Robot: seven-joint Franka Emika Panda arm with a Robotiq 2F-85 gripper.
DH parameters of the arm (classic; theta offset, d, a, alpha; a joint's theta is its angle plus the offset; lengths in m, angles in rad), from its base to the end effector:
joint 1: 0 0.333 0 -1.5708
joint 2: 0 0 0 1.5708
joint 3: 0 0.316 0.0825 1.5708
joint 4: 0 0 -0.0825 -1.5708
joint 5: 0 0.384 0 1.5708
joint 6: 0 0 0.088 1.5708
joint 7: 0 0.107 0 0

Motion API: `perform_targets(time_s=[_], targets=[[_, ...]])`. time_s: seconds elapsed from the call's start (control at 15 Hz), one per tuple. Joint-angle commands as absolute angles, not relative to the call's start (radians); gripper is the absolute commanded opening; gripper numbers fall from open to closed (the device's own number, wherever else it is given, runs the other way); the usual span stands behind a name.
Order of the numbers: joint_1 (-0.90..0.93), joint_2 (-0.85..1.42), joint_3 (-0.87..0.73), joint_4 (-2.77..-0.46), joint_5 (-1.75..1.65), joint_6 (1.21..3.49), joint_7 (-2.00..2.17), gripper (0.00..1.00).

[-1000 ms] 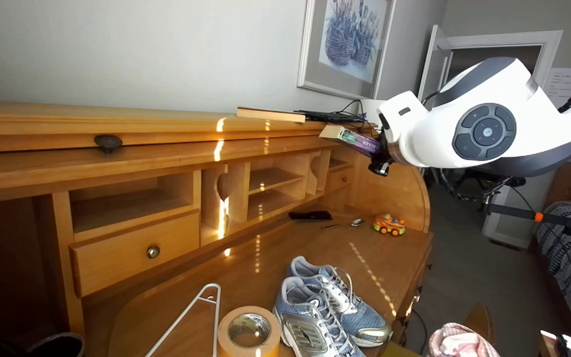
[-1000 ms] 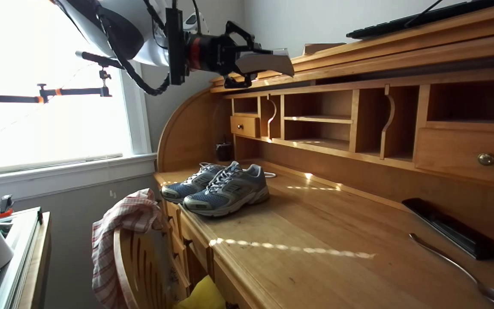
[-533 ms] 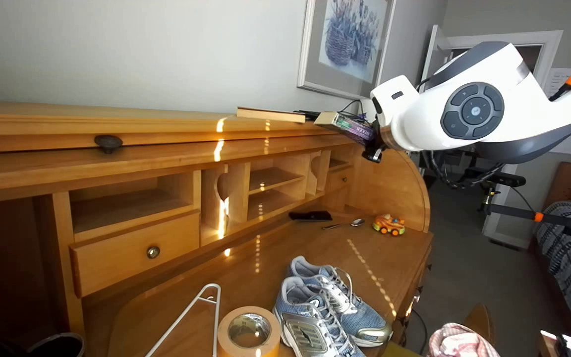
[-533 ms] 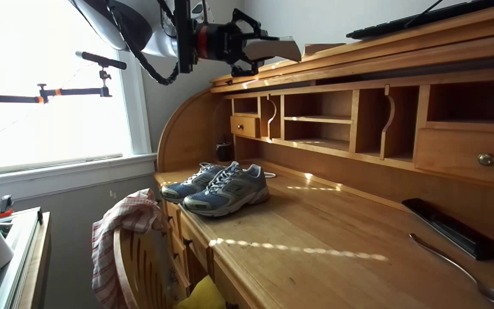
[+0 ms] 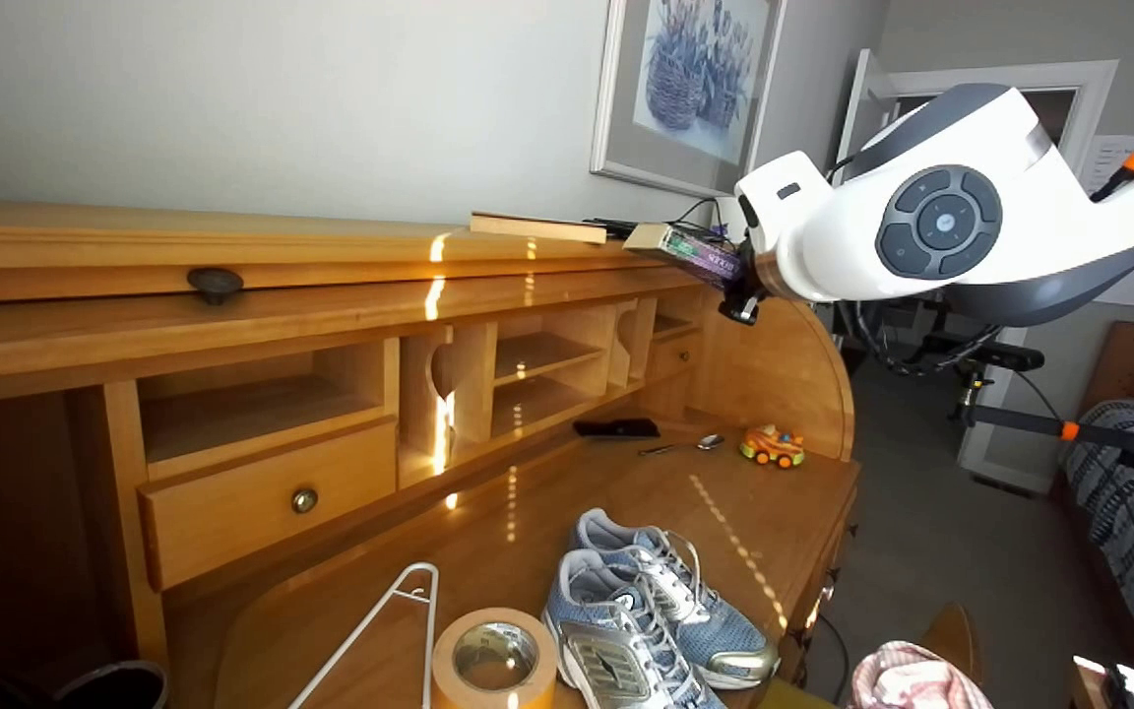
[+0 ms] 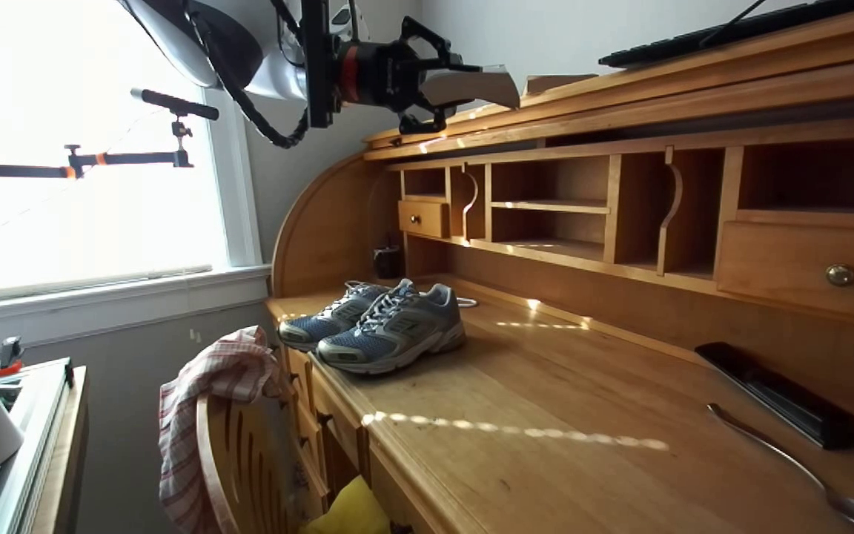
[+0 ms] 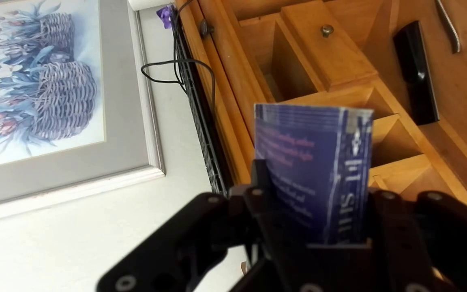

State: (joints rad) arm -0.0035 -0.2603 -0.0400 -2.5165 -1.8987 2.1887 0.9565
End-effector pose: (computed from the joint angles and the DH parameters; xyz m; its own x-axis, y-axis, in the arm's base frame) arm 0.4569 -0.0543 0.4043 0.8090 0.5434 0.2241 -0.0850 -0.2691 0.9594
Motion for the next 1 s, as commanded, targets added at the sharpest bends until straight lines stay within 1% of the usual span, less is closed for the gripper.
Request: perform_targets(time_s=[0.0, 0.53, 0.93], targets=[[0.013, -0.268, -0.049, -2.504, -1.902, 2.194, 0.948, 0.09], [0.023, -0.271, -0.057, -2.413, -1.913, 2.232, 0.903, 0.09], [0.017, -0.237, -0.09, -2.305, -1.857, 2.376, 0.784, 0.09]])
